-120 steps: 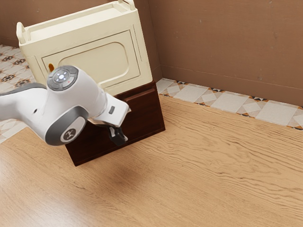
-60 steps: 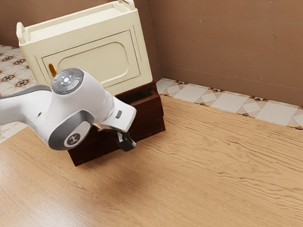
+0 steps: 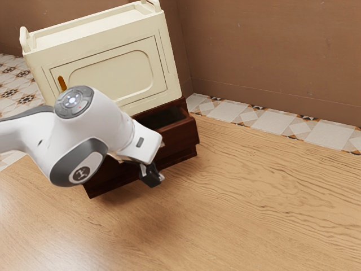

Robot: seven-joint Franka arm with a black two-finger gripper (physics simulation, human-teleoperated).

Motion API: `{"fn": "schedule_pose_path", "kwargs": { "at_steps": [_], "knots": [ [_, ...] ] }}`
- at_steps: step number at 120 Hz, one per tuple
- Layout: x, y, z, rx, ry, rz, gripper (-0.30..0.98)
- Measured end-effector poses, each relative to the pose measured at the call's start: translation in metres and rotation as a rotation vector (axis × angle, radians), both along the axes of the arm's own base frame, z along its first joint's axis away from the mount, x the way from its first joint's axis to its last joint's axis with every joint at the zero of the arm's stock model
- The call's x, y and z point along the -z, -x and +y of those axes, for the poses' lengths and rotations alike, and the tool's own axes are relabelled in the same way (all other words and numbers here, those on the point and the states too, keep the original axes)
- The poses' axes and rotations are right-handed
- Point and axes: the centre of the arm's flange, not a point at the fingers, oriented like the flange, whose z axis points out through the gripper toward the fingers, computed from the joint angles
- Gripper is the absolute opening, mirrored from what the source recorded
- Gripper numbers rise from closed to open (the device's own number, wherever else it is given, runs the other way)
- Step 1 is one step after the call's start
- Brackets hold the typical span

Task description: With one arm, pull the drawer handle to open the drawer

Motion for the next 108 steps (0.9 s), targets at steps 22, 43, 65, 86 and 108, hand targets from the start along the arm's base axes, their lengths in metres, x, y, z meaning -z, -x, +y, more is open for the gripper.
{"fn": "schedule_pose_path", "kwargs": {
  "at_steps": [22,43,65,86,108],
  "knots": [
    [-0.003,0.015,-0.004,0.006,0.019,-0.004,0.62],
    [-0.003,0.023,-0.011,0.012,0.027,-0.006,0.64],
    [-0.005,0.024,-0.021,0.020,0.029,-0.009,0.67],
    [-0.006,0.029,-0.024,-0.003,0.043,-0.003,0.65],
    [-0.006,0.038,-0.022,-0.054,0.069,0.019,0.66]
  ]
}}
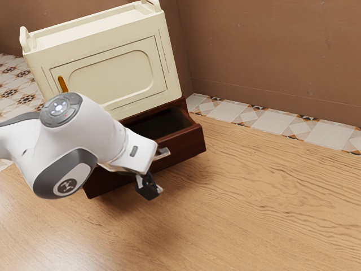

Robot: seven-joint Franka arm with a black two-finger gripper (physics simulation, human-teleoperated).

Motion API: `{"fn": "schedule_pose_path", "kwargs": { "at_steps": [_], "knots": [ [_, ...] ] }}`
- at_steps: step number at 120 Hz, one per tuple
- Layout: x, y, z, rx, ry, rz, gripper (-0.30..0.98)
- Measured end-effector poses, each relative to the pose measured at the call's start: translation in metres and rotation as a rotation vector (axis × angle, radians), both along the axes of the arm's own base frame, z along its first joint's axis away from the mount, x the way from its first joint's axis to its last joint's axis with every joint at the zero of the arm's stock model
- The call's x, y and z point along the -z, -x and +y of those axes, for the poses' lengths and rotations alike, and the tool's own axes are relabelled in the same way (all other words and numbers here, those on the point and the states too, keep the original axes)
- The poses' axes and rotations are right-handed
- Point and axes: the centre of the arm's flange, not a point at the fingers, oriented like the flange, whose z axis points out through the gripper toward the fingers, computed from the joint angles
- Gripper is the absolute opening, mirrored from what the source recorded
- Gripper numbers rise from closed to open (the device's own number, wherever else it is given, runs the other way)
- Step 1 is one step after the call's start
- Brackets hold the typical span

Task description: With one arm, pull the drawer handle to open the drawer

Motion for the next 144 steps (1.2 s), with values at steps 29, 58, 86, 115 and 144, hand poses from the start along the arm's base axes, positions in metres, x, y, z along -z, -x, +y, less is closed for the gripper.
{"fn": "schedule_pose_path", "kwargs": {
  "at_steps": [29,58,86,115,144],
  "knots": [
    [-0.003,0.001,0.000,-0.053,0.026,0.001,0.65],
    [-0.006,0.001,-0.010,-0.074,0.057,-0.018,0.66],
    [-0.014,0.010,-0.026,-0.073,0.074,-0.033,0.67],
    [-0.014,0.015,-0.033,-0.088,0.075,-0.034,0.67],
    [-0.012,0.020,-0.042,-0.093,0.080,-0.033,0.69]
  ]
}}
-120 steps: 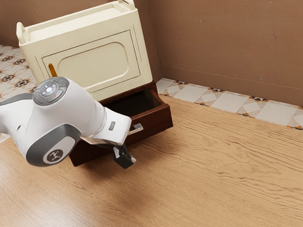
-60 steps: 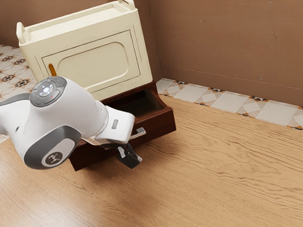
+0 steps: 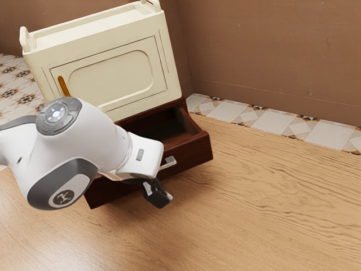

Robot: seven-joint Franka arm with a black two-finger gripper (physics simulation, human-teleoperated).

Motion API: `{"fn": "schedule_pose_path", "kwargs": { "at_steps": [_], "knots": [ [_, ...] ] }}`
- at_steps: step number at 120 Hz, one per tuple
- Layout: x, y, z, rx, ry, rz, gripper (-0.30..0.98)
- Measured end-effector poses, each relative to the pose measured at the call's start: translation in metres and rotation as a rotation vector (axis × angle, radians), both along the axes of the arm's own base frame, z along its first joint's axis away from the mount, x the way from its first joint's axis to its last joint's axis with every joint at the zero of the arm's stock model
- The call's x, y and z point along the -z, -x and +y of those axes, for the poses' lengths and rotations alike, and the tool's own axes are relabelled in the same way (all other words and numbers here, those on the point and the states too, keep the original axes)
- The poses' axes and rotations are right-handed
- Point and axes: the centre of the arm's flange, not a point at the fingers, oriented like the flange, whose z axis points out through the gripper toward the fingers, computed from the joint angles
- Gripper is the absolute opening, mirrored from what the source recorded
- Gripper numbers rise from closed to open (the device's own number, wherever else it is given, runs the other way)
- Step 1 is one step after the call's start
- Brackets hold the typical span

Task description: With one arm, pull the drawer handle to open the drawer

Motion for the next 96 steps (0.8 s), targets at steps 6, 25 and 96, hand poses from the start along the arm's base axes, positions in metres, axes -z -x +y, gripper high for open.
{"fn": "schedule_pose_path", "kwargs": {
  "at_steps": [6,25,96],
  "knots": [
    [-0.002,0.001,-0.003,0.001,0.000,-0.005,0.68],
    [-0.003,0.006,-0.009,-0.002,0.000,-0.012,0.66],
    [0.008,0.016,-0.021,-0.022,0.010,-0.005,0.67]
  ]
}}
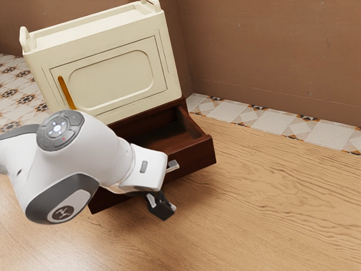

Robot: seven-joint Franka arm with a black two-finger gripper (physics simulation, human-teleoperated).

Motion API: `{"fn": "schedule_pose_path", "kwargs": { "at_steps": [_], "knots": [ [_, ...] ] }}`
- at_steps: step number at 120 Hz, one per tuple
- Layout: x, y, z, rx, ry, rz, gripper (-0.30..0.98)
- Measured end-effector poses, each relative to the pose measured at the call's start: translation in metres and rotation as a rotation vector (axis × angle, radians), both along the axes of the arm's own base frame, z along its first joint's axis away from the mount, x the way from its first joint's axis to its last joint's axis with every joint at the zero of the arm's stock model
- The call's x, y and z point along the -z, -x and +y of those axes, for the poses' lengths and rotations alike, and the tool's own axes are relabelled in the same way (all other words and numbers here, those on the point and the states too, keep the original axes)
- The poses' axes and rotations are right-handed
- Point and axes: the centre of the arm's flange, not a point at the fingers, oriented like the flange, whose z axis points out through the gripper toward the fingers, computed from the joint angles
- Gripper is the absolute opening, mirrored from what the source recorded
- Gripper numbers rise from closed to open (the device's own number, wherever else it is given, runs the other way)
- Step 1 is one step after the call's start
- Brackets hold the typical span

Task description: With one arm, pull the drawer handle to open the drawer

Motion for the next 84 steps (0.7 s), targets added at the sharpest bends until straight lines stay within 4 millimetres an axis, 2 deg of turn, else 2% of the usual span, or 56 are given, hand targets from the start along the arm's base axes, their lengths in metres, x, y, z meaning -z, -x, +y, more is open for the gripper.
{"fn": "schedule_pose_path", "kwargs": {
  "at_steps": [34,67,71,84],
  "knots": [
    [-0.003,0.003,-0.010,-0.006,-0.005,-0.016,0.63],
    [-0.007,0.004,-0.008,-0.030,0.001,-0.030,0.58],
    [-0.010,0.005,-0.007,-0.032,0.000,-0.035,0.65],
    [-0.011,0.006,-0.002,-0.047,0.008,-0.032,0.66]
  ]
}}
